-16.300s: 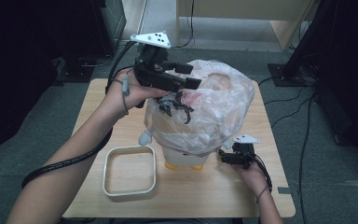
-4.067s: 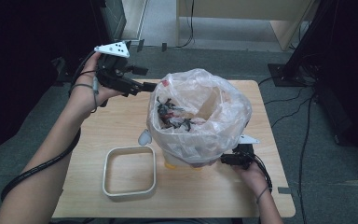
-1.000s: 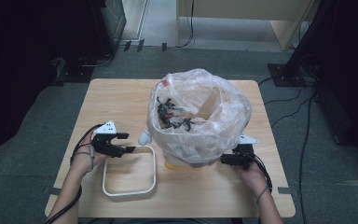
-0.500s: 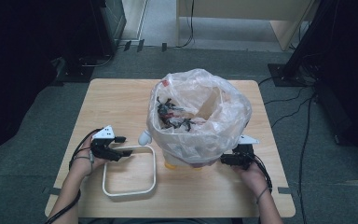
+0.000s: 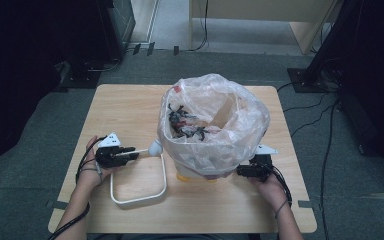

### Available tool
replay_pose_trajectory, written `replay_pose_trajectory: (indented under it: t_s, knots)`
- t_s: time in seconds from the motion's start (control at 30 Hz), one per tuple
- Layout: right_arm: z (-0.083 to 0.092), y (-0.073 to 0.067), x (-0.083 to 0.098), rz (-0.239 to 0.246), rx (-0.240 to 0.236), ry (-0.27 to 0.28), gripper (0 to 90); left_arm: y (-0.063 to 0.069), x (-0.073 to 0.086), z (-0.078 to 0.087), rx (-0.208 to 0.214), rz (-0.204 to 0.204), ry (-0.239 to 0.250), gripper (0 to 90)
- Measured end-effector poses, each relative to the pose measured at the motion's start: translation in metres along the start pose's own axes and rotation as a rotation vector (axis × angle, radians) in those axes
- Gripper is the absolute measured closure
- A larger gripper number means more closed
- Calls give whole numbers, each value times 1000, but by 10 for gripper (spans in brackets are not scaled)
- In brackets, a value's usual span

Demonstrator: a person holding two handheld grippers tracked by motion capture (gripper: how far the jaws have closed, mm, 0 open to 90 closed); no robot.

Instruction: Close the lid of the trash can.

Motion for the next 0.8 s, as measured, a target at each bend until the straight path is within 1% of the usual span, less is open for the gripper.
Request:
replay_pose_trajectory:
  t_s: [0.1,0.17,0.27,0.33,0.37,0.43,0.53,0.63,0.67,0.7,0.73,0.77,0.8]
  knots:
    - [0,0,0,0,0,0,153,0,0,0,-4,3,0,703]
    - [0,0,0,-1,0,0,153,-3,0,0,7,19,-1,709]
    - [0,0,0,2,0,1,153,-4,-1,-1,16,25,-4,719]
    - [0,0,0,1,0,1,153,-5,-2,-1,17,31,-18,726]
    - [0,0,0,1,1,1,153,-5,-3,-1,29,46,-29,736]
    - [0,0,0,2,1,1,153,-8,-5,1,37,85,-40,766]
    - [0,0,0,1,1,1,153,-12,-4,5,43,89,-18,790]
    - [0,0,0,1,0,1,154,-14,-4,8,37,93,-12,803]
    - [0,0,0,1,1,1,153,-15,-5,9,35,94,-17,809]
    - [0,0,0,1,1,1,154,-16,-5,9,37,92,-19,815]
    - [0,0,0,-1,0,0,154,-16,-6,10,37,77,-23,823]
    - [0,0,0,1,0,1,153,-17,-7,9,36,82,-36,841]
    - [0,0,0,2,1,1,154,-19,-8,8,44,109,-44,849]
Point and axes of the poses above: each handheld gripper's, and its own axes: z roughly backward along the jaws, x roughly out of its underside, y roughly to its right, the point moved 1 cm from there along -z, roughly forward along the jaws, and after that the axes turned 9 degrees about -x, right-handed, at the moved point
